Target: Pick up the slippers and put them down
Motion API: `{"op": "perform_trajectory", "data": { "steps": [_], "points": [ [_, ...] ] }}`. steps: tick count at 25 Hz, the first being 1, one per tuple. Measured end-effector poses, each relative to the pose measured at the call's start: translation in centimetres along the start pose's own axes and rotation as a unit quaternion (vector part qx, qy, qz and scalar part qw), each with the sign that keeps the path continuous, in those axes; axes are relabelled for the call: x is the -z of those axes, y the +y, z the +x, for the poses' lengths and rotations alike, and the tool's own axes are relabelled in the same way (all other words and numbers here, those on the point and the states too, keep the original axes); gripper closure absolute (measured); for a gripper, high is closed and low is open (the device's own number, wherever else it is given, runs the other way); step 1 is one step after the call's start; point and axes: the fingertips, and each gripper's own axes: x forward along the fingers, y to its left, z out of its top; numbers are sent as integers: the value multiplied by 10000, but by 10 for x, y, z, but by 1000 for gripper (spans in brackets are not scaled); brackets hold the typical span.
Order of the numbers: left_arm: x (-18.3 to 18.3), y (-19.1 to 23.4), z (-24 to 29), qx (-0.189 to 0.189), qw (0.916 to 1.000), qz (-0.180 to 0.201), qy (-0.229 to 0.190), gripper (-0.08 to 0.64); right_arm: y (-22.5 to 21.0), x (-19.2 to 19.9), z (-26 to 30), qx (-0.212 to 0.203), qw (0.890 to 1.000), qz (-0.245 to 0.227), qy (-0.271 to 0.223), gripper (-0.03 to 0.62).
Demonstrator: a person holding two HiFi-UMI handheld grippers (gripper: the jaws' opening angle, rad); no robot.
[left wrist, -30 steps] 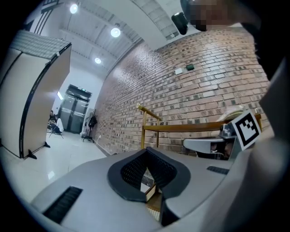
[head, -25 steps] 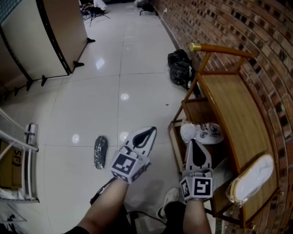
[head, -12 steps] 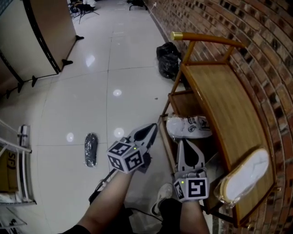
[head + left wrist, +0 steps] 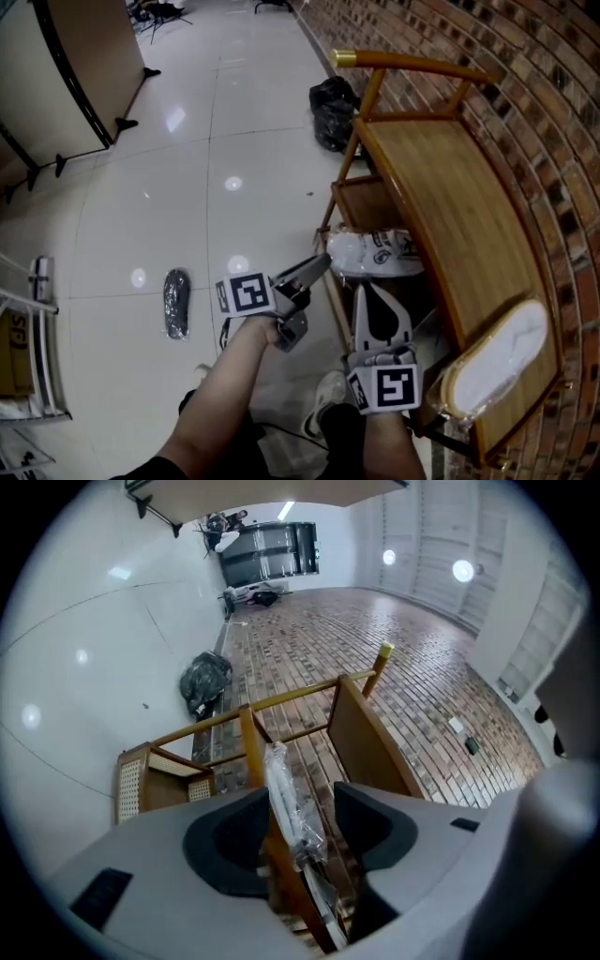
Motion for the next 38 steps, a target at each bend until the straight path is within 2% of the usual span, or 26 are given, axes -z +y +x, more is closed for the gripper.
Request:
{"op": "perform_trajectory", "data": {
  "steps": [4, 7, 9, 11, 12, 13, 15, 19, 24, 27, 33, 35, 38],
  "points": [
    [1, 6, 12, 128, 9990, -363, -247, 330, -1, 11, -2, 3, 9997, -44, 242, 581],
    [6, 10, 24, 112, 9989, -379, -243, 328, -5, 18, 1, 93, 9993, -55, 365, 581],
    [12, 11, 34, 198, 9982, -512, -255, 328, -6, 24, 4, 89, 9988, -238, 422, 581],
    [15, 13, 39, 346, 9954, -801, -396, 328, -5, 29, 5, 42, 9980, -419, 468, 581],
    [14, 14, 39, 446, 9931, -955, -517, 339, -5, 32, 5, 31, 9978, -424, 512, 581],
    [12, 15, 39, 538, 9904, -1099, -643, 396, -5, 34, 4, 37, 9978, -368, 549, 581],
    [11, 16, 38, 637, 9875, -1214, -780, 457, -9, 34, 3, 70, 9981, -225, 573, 581],
    [9, 12, 34, 714, 9880, -1070, -859, 476, -14, 33, 2, 97, 9984, -128, 549, 581],
    [-21, 16, 0, 618, 9812, -1089, -1471, 479, -6, 27, 9, 17, 9989, -142, 453, 581],
    [-44, 14, -23, 561, 9794, -877, -1732, 479, 2, 20, 18, -48, 9994, -58, 337, 581],
    [-74, 2, -60, 525, 9792, -483, -1901, 479, 27, 16, 38, -274, 9991, 70, 315, 581],
    [-88, 1, -78, 504, 9741, -442, -2159, 479, 38, 12, 44, -322, 9990, 186, 259, 581],
    [-113, 2, -110, 474, 9620, -376, -2662, 479, 54, 7, 53, -433, 9985, 261, 189, 581]
  ]
}}
